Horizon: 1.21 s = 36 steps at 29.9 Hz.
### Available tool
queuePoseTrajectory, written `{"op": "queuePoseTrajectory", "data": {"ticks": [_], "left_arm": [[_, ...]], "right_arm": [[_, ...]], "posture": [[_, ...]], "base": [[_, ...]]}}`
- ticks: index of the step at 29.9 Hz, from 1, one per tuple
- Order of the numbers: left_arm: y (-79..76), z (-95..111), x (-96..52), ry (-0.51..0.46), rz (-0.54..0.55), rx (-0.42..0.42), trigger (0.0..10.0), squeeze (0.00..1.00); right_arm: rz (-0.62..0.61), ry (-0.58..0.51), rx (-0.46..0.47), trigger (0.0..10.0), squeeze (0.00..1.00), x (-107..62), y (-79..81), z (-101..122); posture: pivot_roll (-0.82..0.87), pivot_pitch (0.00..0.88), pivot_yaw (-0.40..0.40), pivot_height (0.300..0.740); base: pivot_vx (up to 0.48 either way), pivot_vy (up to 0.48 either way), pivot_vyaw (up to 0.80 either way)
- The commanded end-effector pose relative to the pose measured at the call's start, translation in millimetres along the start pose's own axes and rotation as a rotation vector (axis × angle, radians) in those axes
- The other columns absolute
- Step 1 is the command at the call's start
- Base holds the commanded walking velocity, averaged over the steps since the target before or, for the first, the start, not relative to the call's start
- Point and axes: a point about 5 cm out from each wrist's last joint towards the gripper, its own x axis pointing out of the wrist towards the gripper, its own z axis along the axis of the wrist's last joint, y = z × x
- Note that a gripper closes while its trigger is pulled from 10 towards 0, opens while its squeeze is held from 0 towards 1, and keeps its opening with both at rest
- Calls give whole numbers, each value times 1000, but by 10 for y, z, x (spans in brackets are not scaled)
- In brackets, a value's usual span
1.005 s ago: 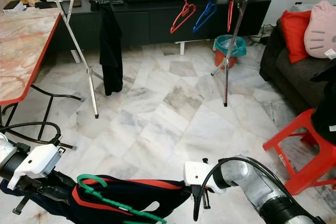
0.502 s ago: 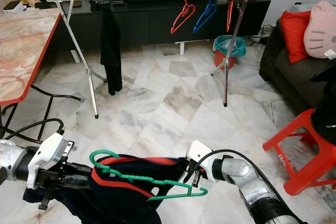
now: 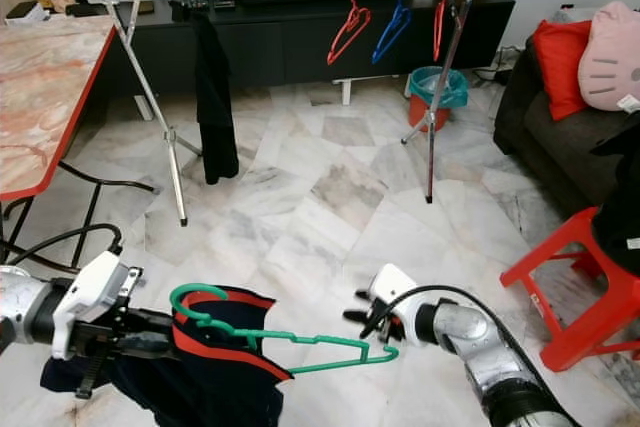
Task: Hang hanger
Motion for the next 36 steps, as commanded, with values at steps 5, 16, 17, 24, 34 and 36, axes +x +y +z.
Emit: {"op": "queuePoseTrajectory", "data": {"ticks": [5, 16, 17, 24, 34, 36], "left_arm": [[96, -70, 35, 26, 120, 21, 10000, 0], [240, -212, 149, 169, 196, 12, 10000, 0], [254, -211, 156, 171, 203, 14, 10000, 0], [293, -214, 175, 213, 180, -1, 10000, 0], [211, 49, 261, 205, 37, 27, 10000, 0], [206, 98, 301, 193, 23, 42, 10000, 0]], "right_arm": [[-302, -61, 106, 10000, 0, -61, -279, 65], [43, -285, 137, 10000, 0, 40, -42, 426], [114, -301, 138, 10000, 0, 32, -5, 463], [558, -226, 45, 10000, 0, -64, 252, 462], [821, -209, -5, 10000, 0, -118, 361, 602], [851, -220, -1, 10000, 0, -122, 373, 629]], "posture": [[-40, 41, 9, 740], [-41, 34, 10, 740], [-41, 27, 7, 740], [-41, 9, 4, 740], [-26, 0, -8, 740], [-22, 0, -11, 740]], "base": [[0, 0, 0], [0, 0, 0], [0, 0, 0], [0, 0, 0], [0, 0, 0], [0, 0, 0]]}}
